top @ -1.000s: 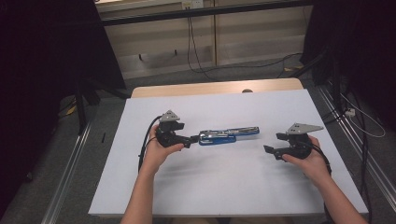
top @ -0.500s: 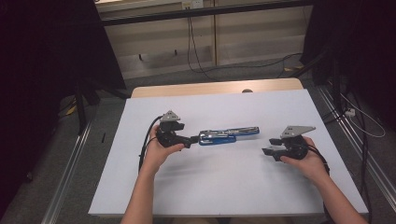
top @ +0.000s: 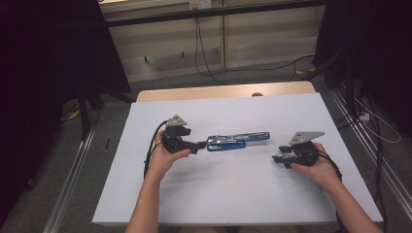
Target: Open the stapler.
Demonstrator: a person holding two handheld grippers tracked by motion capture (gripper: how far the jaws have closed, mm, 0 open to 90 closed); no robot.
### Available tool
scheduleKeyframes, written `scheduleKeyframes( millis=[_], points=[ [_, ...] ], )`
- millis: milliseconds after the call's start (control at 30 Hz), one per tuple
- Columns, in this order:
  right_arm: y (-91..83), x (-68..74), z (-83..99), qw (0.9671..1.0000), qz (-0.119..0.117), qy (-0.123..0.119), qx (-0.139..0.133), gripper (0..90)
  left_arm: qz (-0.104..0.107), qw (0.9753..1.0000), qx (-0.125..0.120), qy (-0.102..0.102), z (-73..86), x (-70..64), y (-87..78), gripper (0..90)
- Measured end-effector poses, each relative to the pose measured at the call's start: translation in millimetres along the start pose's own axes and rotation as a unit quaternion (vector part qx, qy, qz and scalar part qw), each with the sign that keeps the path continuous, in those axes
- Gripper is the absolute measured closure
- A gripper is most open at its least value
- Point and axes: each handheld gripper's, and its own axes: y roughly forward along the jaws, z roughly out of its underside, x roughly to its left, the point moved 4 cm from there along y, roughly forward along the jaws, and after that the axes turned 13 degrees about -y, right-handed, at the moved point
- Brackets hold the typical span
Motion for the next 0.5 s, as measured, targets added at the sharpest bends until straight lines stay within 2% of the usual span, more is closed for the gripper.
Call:
scheduleKeyframes(
  millis=[500],
  points=[
    [-12.5, 5.8, 5.5, 0.9998, -0.014, -0.004, 0.014, 67.2, -0.004, 1.0000, -0.005, 0.001, -1.1, 1.8, -3.1, 11.5]
  ],
)
